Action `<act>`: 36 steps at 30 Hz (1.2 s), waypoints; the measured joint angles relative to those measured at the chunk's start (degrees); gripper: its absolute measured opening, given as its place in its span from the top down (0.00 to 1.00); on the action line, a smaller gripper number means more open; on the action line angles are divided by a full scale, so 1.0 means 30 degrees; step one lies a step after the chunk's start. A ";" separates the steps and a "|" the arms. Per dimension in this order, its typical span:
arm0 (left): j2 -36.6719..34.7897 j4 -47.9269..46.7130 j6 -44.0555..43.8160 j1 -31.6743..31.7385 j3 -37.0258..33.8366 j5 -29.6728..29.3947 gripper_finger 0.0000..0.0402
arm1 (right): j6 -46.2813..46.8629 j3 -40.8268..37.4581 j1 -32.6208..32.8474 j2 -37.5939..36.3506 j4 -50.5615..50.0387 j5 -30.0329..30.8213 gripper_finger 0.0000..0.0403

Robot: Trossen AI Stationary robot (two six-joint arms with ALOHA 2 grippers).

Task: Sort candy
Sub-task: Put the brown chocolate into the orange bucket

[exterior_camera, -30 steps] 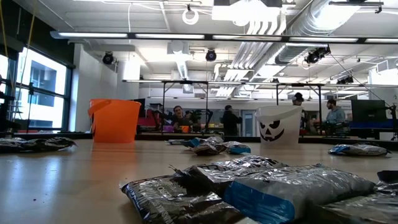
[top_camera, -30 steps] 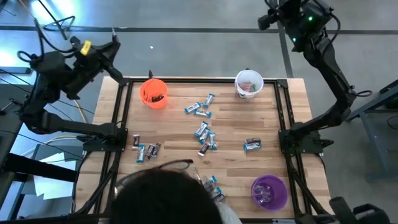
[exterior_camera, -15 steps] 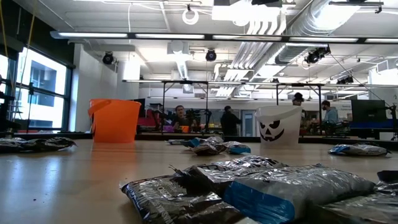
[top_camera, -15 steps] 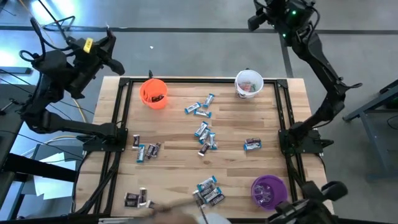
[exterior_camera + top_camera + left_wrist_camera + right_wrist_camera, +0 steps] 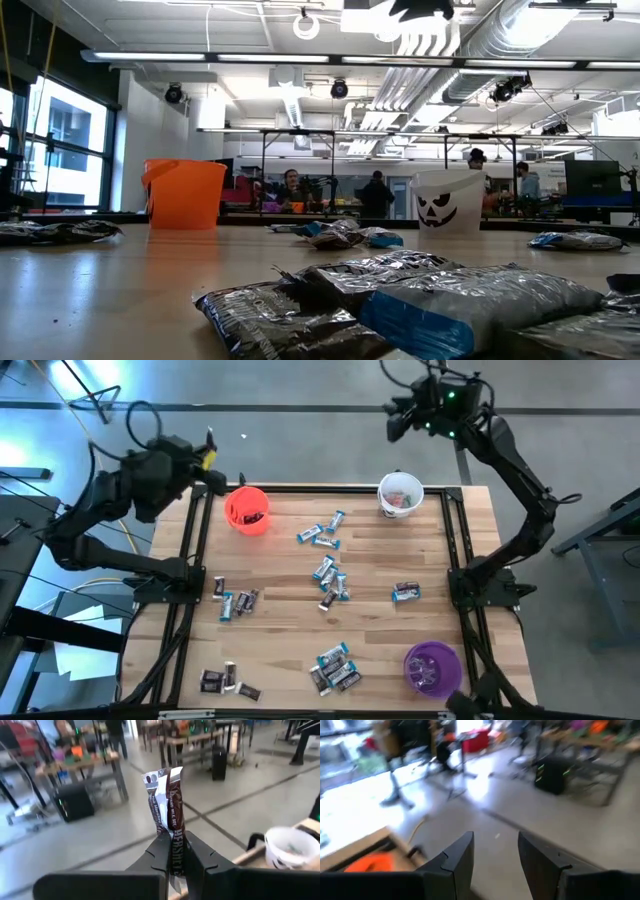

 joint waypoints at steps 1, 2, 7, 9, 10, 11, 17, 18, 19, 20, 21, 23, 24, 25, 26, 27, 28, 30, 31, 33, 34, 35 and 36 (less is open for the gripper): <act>0.0105 -0.0630 -0.0836 0.0005 0.0007 0.0078 0.96 | 0.0007 0.0000 0.0213 0.0000 -0.0391 -0.0215 0.63; 0.0241 -0.1186 -0.1662 0.0005 0.0010 0.0200 0.96 | -0.0004 0.0000 0.0472 0.0000 -0.0785 -0.0266 0.63; 0.0873 -0.2792 -0.4746 0.0173 0.0015 0.1259 0.96 | -0.0015 0.0000 0.1488 0.0000 -0.2488 -0.0277 0.63; 0.1127 -0.3133 -0.5483 0.0444 0.0023 0.2221 0.96 | -0.0047 0.0000 0.1825 0.0000 -0.3184 -0.0277 0.63; 0.1295 -0.3375 -0.5746 0.0595 0.0029 0.2772 0.96 | -0.0118 0.0000 0.1999 0.0000 -0.3528 -0.0277 0.63; 0.1483 -0.3699 -0.5998 0.0745 0.0029 0.3327 0.96 | -0.0131 0.0000 0.2158 -0.0001 -0.3866 -0.0277 0.63; 0.3171 -0.7059 -0.7646 0.1603 0.0029 0.5985 0.96 | -0.0664 0.0000 0.2901 -0.0243 -0.5741 -0.0273 0.63; 0.3458 -0.7526 -0.7797 0.1773 0.0029 0.6459 0.96 | -0.0688 0.0000 0.2982 -0.0341 -0.6080 -0.0277 0.63; 0.3725 -0.7844 -0.7828 0.1933 0.0029 0.6858 0.96 | -0.0700 0.0000 0.3057 -0.0433 -0.6310 -0.0277 0.63; 0.3966 -0.8009 -0.7754 0.2096 0.0029 0.7225 0.96 | -0.0717 0.0000 0.3155 -0.0524 -0.6495 -0.0277 0.63; 0.4206 -0.8109 -0.7424 0.2258 0.0029 0.7580 0.96 | -0.0738 0.0000 0.3241 -0.0628 -0.6702 -0.0277 0.63; 0.4631 -0.8124 -0.6659 0.2614 0.0029 0.8119 0.95 | -0.0751 0.0000 0.3369 -0.0890 -0.7016 -0.0277 0.63; 0.4842 -0.8127 -0.6288 0.2833 0.0029 0.8307 0.94 | -0.0751 0.0000 0.3454 -0.1050 -0.7087 -0.0277 0.63; 0.5038 -0.8153 -0.5954 0.3068 0.0029 0.8490 0.93 | -0.0751 0.0000 0.3541 -0.1187 -0.7182 -0.0271 0.63; 0.5208 -0.8223 -0.5752 0.3314 0.0029 0.8591 0.92 | -0.0751 0.0000 0.3626 -0.1370 -0.7244 -0.0277 0.63; 0.5366 -0.8329 -0.5502 0.3577 0.0029 0.8701 0.91 | -0.0755 0.0000 0.3688 -0.1516 -0.7310 -0.0270 0.63; 0.5513 -0.8419 -0.5300 0.3865 0.0022 0.8755 0.90 | -0.0755 0.0000 0.3772 -0.1676 -0.7340 -0.0277 0.63; 0.5785 -0.8580 -0.4916 0.4466 0.0024 0.8893 0.89 | -0.0737 0.0000 0.3956 -0.2004 -0.7394 -0.0283 0.63; 0.5924 -0.8683 -0.4706 0.4790 0.0022 0.8900 0.89 | -0.0672 0.0000 0.4045 -0.2177 -0.7474 -0.0292 0.63; 0.6172 -0.8749 -0.4309 0.5405 0.0022 0.8945 0.89 | -0.0678 0.0000 0.4191 -0.2540 -0.7549 -0.0313 0.63; 0.6313 -0.8809 -0.4109 0.5694 0.0022 0.8999 0.89 | -0.0671 0.0000 0.4290 -0.2696 -0.7570 -0.0327 0.63; 0.6459 -0.8881 -0.3883 0.5953 0.0022 0.9113 0.88 | -0.0585 0.0000 0.4379 -0.2861 -0.7611 -0.0349 0.63; 0.6611 -0.8945 -0.3634 0.6236 0.0022 0.9291 0.88 | -0.0526 0.0000 0.4453 -0.3027 -0.7636 -0.0350 0.63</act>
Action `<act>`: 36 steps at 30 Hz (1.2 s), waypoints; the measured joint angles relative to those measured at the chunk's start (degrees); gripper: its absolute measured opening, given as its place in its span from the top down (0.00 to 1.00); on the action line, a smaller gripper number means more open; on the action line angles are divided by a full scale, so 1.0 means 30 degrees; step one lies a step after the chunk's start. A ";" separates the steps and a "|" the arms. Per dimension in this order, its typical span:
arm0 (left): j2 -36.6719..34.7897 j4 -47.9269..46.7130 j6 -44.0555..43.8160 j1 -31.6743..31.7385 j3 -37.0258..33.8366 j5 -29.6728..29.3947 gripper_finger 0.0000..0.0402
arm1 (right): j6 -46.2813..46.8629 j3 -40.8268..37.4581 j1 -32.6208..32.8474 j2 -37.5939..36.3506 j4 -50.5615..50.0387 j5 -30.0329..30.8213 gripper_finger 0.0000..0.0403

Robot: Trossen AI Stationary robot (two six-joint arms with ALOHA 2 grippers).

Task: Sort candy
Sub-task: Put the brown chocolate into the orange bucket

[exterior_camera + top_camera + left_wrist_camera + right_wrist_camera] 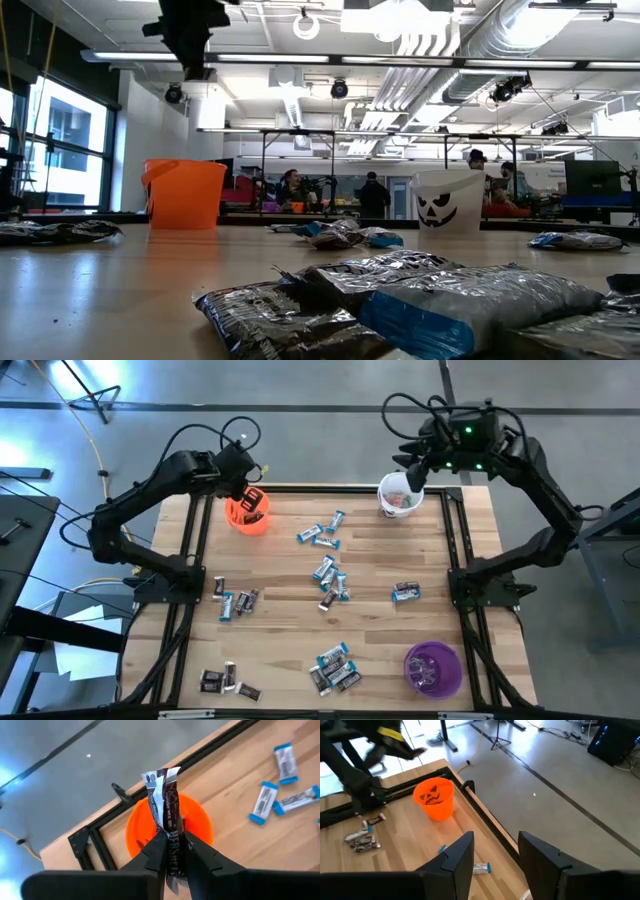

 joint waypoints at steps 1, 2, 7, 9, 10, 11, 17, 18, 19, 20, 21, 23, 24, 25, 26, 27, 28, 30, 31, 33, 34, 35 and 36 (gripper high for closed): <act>0.0140 -0.0043 0.0191 0.0259 0.0000 0.0196 0.88 | 0.0002 0.0000 0.0079 -0.0157 0.0000 -0.0006 0.63; 0.0269 -0.0059 0.0332 0.0459 0.0000 0.0320 0.88 | 0.0002 0.0000 0.0162 -0.0312 -0.0005 0.0000 0.63; 0.1072 -0.0076 0.1377 0.1351 0.0000 0.0559 0.88 | 0.0459 0.0000 0.0587 -0.0977 0.0007 0.0000 0.63; 0.1412 -0.0083 0.1816 0.1683 0.0000 0.0581 0.88 | 0.0631 0.0000 0.0719 -0.1167 -0.0020 0.0000 0.63; 0.1588 -0.0083 0.2053 0.1860 0.0000 0.0598 0.88 | 0.0817 0.0000 0.0734 -0.1246 -0.0026 0.0000 0.63; 0.1727 -0.0094 0.2303 0.2006 0.0000 0.0644 0.88 | 0.0942 0.0000 0.0744 -0.1309 -0.0040 0.0000 0.63; 0.2282 -0.0141 0.3042 0.2797 0.0000 0.2975 0.88 | 0.1517 0.0000 0.0737 -0.1527 -0.0458 0.0007 0.63; 0.2351 -0.0154 0.3074 0.2925 0.0000 0.3348 0.88 | 0.1517 0.0000 0.0737 -0.1534 -0.0528 0.0007 0.63; 0.2398 -0.0224 0.3243 0.3081 0.0000 0.3590 0.88 | 0.1517 0.0000 0.0737 -0.1534 -0.0623 0.0007 0.63; 0.2414 -0.0396 0.3520 0.3210 0.0000 0.3729 0.88 | 0.1542 0.0000 0.0737 -0.1527 -0.0744 0.0007 0.63; 0.2410 -0.0607 0.3698 0.3318 0.0000 0.3750 0.88 | 0.1561 0.0000 0.0737 -0.1521 -0.0842 0.0007 0.63; 0.2392 -0.0923 0.3822 0.3488 0.0000 0.3764 0.88 | 0.1546 0.0000 0.0737 -0.1520 -0.1023 0.0007 0.63; 0.2392 -0.1042 0.3890 0.3550 0.0000 0.3782 0.88 | 0.1541 0.0000 0.0737 -0.1520 -0.1112 0.0007 0.63; 0.2392 -0.1188 0.4194 0.3661 0.0000 0.3794 0.88 | 0.1536 0.0000 0.0737 -0.1520 -0.1160 0.0007 0.63; 0.2392 -0.1283 0.4686 0.3790 0.0000 0.3808 0.88 | 0.1517 0.0000 0.0737 -0.1520 -0.1218 0.0007 0.63; 0.2392 -0.1312 0.5122 0.3933 0.0000 0.3835 0.88 | 0.1515 0.0000 0.0737 -0.1520 -0.1315 0.0007 0.63; 0.2401 -0.1321 0.5382 0.4084 0.0000 0.3956 0.88 | 0.1511 0.0000 0.0737 -0.1520 -0.1413 0.0007 0.63; 0.2530 -0.1372 0.5520 0.4349 0.0000 0.4470 0.88 | 0.1510 0.0000 0.0737 -0.1520 -0.1660 0.0007 0.63; 0.2655 -0.1500 0.5563 0.4487 0.0000 0.4799 0.88 | 0.1510 0.0000 0.0737 -0.1520 -0.1849 0.0007 0.63; 0.2914 -0.1862 0.5820 0.4843 0.0000 0.5296 0.88 | 0.1510 0.0000 0.0737 -0.1520 -0.2211 0.0007 0.63; 0.3062 -0.2066 0.5896 0.4978 -0.0001 0.5584 0.88 | 0.1510 0.0000 0.0737 -0.1520 -0.2441 0.0014 0.63; 0.3240 -0.2298 0.6042 0.5074 0.0000 0.5934 0.88 | 0.1510 0.0000 0.0737 -0.1520 -0.2650 0.0015 0.63; 0.3447 -0.2484 0.6148 0.5165 0.0000 0.6267 0.88 | 0.1510 0.0000 0.0737 -0.1520 -0.2808 0.0015 0.63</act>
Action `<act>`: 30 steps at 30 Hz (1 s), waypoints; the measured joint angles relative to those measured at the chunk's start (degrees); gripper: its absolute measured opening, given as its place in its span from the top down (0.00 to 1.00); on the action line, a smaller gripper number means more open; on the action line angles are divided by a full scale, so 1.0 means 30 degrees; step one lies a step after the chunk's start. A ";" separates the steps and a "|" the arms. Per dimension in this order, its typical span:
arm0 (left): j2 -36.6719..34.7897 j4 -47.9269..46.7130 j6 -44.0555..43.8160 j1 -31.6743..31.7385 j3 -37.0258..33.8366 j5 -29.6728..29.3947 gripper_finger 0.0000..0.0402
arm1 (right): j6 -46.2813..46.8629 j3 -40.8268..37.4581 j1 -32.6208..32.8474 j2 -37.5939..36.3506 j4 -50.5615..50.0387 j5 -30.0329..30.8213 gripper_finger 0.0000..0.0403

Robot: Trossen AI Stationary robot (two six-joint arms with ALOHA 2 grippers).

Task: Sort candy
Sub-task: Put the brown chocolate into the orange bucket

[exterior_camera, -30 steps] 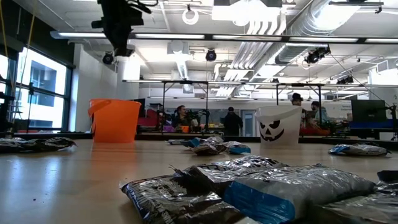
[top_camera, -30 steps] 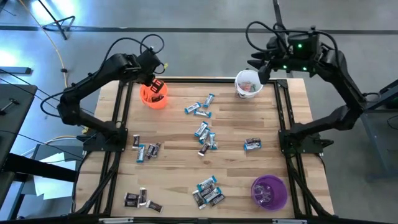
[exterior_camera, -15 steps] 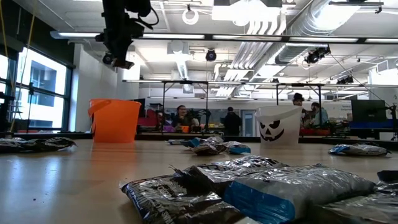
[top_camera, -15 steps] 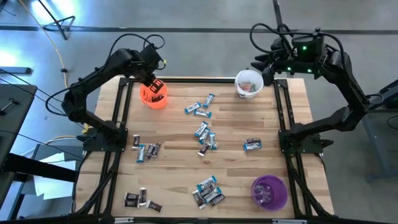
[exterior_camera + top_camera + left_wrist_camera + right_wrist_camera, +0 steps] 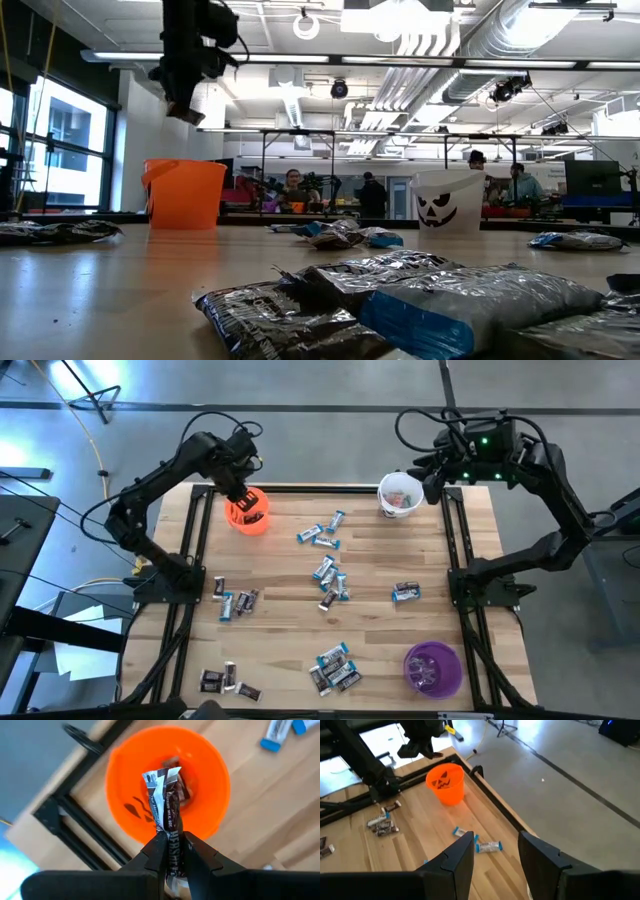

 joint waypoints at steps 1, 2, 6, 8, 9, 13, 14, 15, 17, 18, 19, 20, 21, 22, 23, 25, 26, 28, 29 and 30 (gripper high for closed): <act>0.0224 -0.0053 0.0032 0.0121 -0.0007 0.0277 0.88 | 0.0000 0.0000 0.0000 0.0000 -0.0159 0.0000 0.63; 0.0416 -0.0074 0.0006 0.0205 -0.0007 0.0454 0.88 | -0.0003 0.0000 0.0000 0.0000 -0.0327 0.0000 0.63; 0.1011 -0.0087 -0.0604 0.0210 -0.0009 0.1456 0.88 | -0.0007 0.0000 0.0000 0.0000 -0.0675 0.0007 0.63; 0.1164 -0.0051 -0.0807 0.0109 -0.0015 0.1498 0.88 | -0.0007 0.0000 0.0000 0.0000 -0.0630 0.0007 0.63; 0.1196 -0.0082 -0.1021 0.0022 -0.0015 0.1498 0.88 | -0.0007 0.0000 0.0000 0.0000 -0.0602 0.0015 0.63; 0.1265 0.0099 -0.1641 -0.0276 -0.0015 0.1498 0.88 | -0.0007 0.0000 -0.0007 0.0000 -0.0609 0.0051 0.63; 0.1262 0.0099 -0.1648 -0.0363 -0.0015 0.1498 0.88 | -0.0007 0.0000 -0.0004 0.0000 -0.0609 0.0051 0.63; 0.1262 0.0099 -0.1539 -0.0430 -0.0015 0.1498 0.88 | -0.0007 0.0000 0.0000 0.0000 -0.0609 0.0051 0.63; 0.1262 0.0106 -0.1302 -0.0497 -0.0015 0.1448 0.88 | -0.0007 0.0000 -0.0003 0.0003 -0.0609 0.0051 0.63; 0.1262 0.0106 -0.1294 -0.0504 -0.0015 0.1412 0.88 | -0.0007 0.0000 -0.0001 0.0007 -0.0609 0.0045 0.63; 0.1262 0.0147 -0.1274 -0.0497 -0.0015 0.1410 0.88 | -0.0007 0.0000 0.0000 0.0007 -0.0609 0.0044 0.63; 0.1262 0.0201 -0.1207 -0.0497 -0.0015 0.1392 0.88 | -0.0007 0.0000 -0.0002 0.0007 -0.0607 0.0044 0.63; 0.1262 0.0227 -0.1054 -0.0490 -0.0015 0.1381 0.88 | -0.0007 0.0000 -0.0006 0.0007 -0.0609 0.0044 0.63; 0.1262 0.0230 -0.0852 -0.0492 -0.0015 0.1371 0.88 | -0.0007 0.0000 0.0000 0.0007 -0.0609 0.0044 0.63; 0.1262 0.0232 -0.0703 -0.0490 -0.0015 0.1350 0.88 | -0.0007 0.0000 0.0000 0.0007 -0.0609 0.0044 0.63; 0.1262 0.0378 -0.0551 -0.0490 -0.0011 0.1345 0.88 | -0.0007 0.0000 -0.0004 0.0007 -0.0609 0.0036 0.63; 0.1262 0.0553 -0.0492 -0.0497 -0.0015 0.1345 0.88 | -0.0007 0.0000 -0.0003 0.0007 -0.0609 0.0036 0.63; 0.1262 0.0855 -0.0466 -0.0513 -0.0015 0.1345 0.88 | -0.0007 0.0000 -0.0003 0.0007 -0.0605 0.0029 0.63; 0.1258 0.0947 -0.0445 -0.0542 -0.0015 0.1345 0.88 | -0.0007 0.0000 -0.0001 0.0007 -0.0602 0.0019 0.63; 0.1254 0.1113 -0.0378 -0.0565 -0.0015 0.1345 0.88 | -0.0007 0.0000 -0.0001 0.0007 -0.0602 -0.0015 0.63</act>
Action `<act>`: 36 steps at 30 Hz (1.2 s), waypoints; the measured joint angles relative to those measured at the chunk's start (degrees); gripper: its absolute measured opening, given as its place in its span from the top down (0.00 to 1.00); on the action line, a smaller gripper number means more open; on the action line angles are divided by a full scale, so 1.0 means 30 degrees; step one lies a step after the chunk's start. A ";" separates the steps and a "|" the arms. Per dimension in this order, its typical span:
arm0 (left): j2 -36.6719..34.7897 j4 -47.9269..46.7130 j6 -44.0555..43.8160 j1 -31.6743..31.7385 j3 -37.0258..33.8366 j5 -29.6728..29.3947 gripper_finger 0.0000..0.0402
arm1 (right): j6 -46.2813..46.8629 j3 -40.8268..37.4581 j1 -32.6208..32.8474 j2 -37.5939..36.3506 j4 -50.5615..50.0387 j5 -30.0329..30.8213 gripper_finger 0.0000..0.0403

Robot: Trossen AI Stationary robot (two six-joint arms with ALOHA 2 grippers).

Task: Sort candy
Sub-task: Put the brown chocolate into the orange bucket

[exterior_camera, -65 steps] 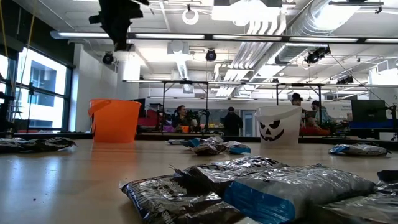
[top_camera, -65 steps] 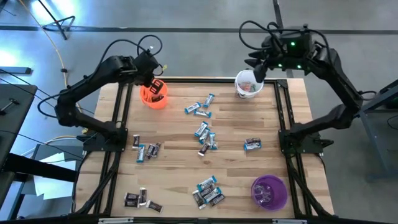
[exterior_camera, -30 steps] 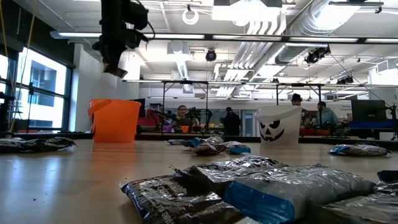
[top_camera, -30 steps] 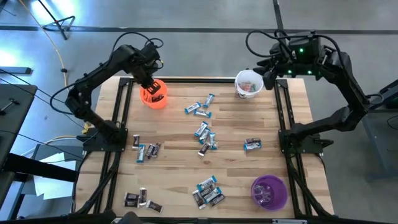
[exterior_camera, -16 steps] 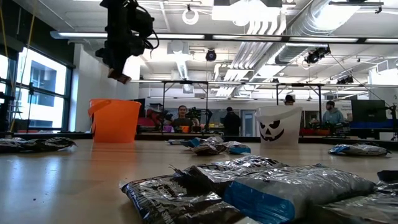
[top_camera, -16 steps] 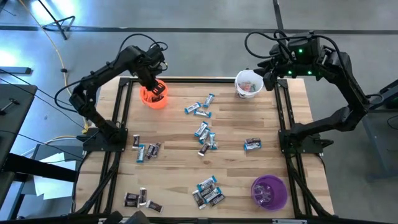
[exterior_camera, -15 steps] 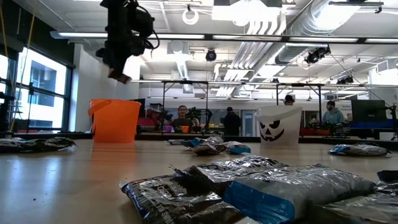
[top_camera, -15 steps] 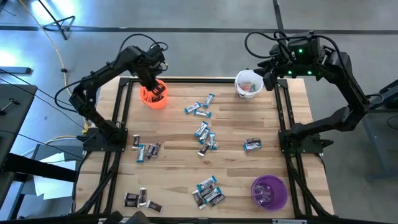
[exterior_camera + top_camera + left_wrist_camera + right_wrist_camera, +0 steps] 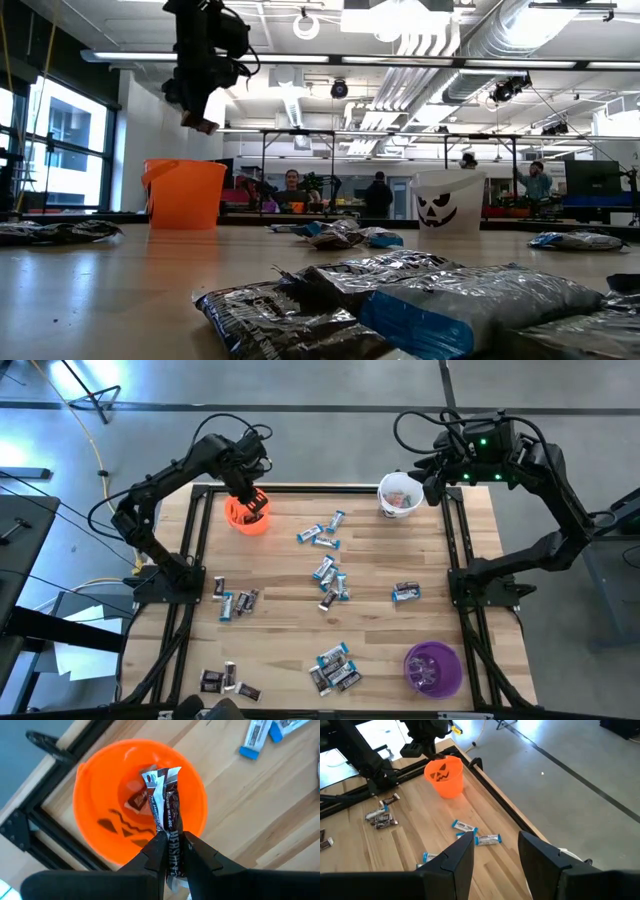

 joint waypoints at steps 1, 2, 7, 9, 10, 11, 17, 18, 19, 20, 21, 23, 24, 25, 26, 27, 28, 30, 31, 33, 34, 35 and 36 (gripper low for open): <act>0.0000 0.0198 0.0106 -0.0005 0.0001 0.0000 0.88 | 0.0000 0.0000 0.0001 0.0000 -0.0003 0.0000 0.63; 0.0000 0.0323 0.0233 -0.0005 0.0002 -0.0014 0.88 | 0.0000 0.0000 -0.0002 0.0000 0.0000 0.0000 0.63; -0.0007 0.0464 0.0261 -0.0005 0.0015 -0.1360 0.88 | 0.0000 0.0000 -0.0006 0.0000 0.0006 0.0000 0.63; -0.0007 0.0355 0.0249 -0.0005 0.0015 -0.1870 0.88 | 0.0000 0.0000 -0.0002 0.0000 0.0000 0.0000 0.63; -0.0007 0.0301 0.0068 -0.0005 0.0015 -0.1964 0.88 | 0.0000 0.0000 -0.0003 0.0005 0.0000 0.0000 0.63; -0.0007 0.0313 -0.0203 -0.0005 0.0015 -0.2080 0.88 | 0.0000 0.0000 -0.0004 0.0003 0.0000 0.0000 0.63; -0.0007 0.0357 -0.0311 0.0010 0.0015 -0.2092 0.75 | 0.0000 0.0000 -0.0005 0.0007 0.0000 0.0007 0.63; -0.0007 0.0334 -0.0274 0.0010 0.0015 -0.2095 0.72 | 0.0000 0.0000 -0.0002 0.0007 0.0000 0.0007 0.63; -0.0007 0.0352 -0.0217 0.0010 0.0015 -0.2106 0.69 | 0.0000 0.0000 0.0001 0.0007 0.0000 0.0007 0.63; -0.0007 0.0356 -0.0017 0.0010 0.0015 -0.2106 0.67 | 0.0000 0.0000 -0.0006 0.0007 0.0000 0.0007 0.63; -0.0007 0.0356 0.0253 0.0010 0.0015 -0.2106 0.64 | 0.0000 0.0000 -0.0001 0.0007 0.0000 0.0007 0.63; -0.0007 0.0327 0.0784 0.0010 0.0015 -0.2106 0.61 | 0.0000 0.0000 0.0001 0.0007 0.0000 0.0007 0.63; -0.0007 0.0287 0.0942 0.0010 0.0015 -0.2106 0.60 | 0.0000 0.0000 -0.0003 0.0007 0.0000 0.0007 0.63; -0.0007 0.0256 0.1019 0.0010 0.0015 -0.2106 0.59 | 0.0000 0.0000 0.0000 0.0007 0.0000 0.0007 0.63; -0.0007 0.0259 0.1010 0.0010 0.0015 -0.2111 0.59 | 0.0000 0.0000 0.0000 0.0007 0.0000 0.0013 0.63; -0.0007 0.0261 0.0854 0.0010 0.0015 -0.2101 0.59 | 0.0000 0.0000 -0.0004 0.0007 0.0000 0.0013 0.63; -0.0007 0.0265 0.0601 0.0010 0.0015 -0.2075 0.59 | 0.0000 0.0000 -0.0003 0.0007 0.0000 0.0015 0.63; -0.0007 0.0332 0.0165 -0.0042 0.0015 -0.1735 0.59 | 0.0000 0.0000 -0.0001 0.0007 0.0000 0.0015 0.63; -0.0007 0.0354 0.0034 -0.0113 0.0015 -0.1606 0.59 | 0.0000 0.0000 -0.0001 0.0007 0.0000 0.0015 0.63; -0.0007 0.0304 -0.0069 -0.0392 0.0015 -0.1434 0.58 | 0.0000 0.0000 0.0000 0.0007 0.0000 0.0015 0.63; -0.0007 0.0283 -0.0072 -0.0574 0.0015 -0.1332 0.57 | 0.0000 0.0000 -0.0006 0.0007 0.0000 0.0015 0.63; -0.0007 0.0283 -0.0134 -0.0766 0.0015 -0.1219 0.56 | 0.0000 0.0000 -0.0003 0.0007 0.0000 0.0015 0.63; -0.0007 0.0304 -0.0396 -0.0970 0.0015 -0.1141 0.55 | 0.0000 0.0000 0.0001 0.0007 0.0000 0.0015 0.63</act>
